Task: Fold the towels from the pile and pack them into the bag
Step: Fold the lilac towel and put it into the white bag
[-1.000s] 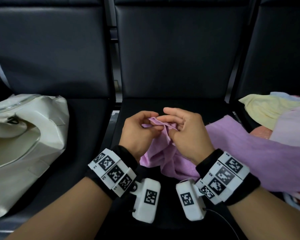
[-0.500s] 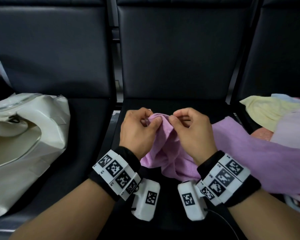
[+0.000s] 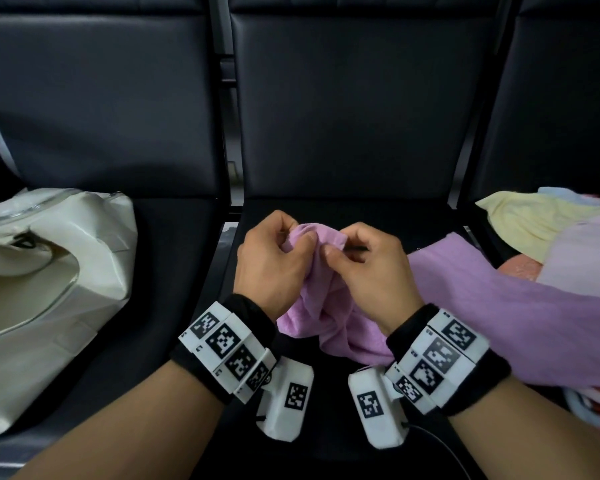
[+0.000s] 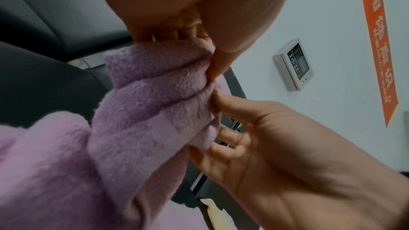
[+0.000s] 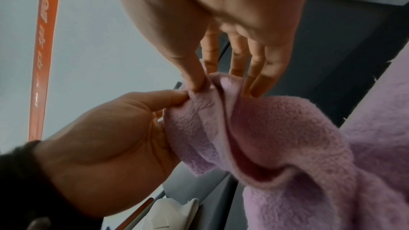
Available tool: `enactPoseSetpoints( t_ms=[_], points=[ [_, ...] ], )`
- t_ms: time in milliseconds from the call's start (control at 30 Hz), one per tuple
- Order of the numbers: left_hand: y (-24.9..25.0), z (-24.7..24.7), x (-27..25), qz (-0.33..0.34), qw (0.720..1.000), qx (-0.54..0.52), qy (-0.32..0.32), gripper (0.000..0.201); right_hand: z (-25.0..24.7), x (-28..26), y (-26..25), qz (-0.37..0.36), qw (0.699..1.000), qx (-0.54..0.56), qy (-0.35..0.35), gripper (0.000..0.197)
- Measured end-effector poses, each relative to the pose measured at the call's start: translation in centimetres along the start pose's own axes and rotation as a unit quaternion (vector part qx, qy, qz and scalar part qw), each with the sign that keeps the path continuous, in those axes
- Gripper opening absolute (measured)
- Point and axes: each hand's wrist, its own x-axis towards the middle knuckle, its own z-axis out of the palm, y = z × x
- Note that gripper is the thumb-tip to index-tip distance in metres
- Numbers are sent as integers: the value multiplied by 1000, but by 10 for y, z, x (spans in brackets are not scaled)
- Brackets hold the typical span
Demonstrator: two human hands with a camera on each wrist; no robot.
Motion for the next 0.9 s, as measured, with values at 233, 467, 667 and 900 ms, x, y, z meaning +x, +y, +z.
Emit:
enactPoseSetpoints(
  t_ms=[233,467,667,900],
  points=[
    [4,0,-2,-2,997,-71,-32,24,0,6,6,70,997,17,37,11],
    [12,2,-6,5,986,-150,-68,22,1,7,2,122,991,51,-1,16],
    [15,1,-5,-12,985,-160,-57,9,-2,8,-6,60,994,91,22,9],
    [18,2,-5,-43,985,-157,-57,12,-2,7,-8,29,995,88,38,7]
  ],
)
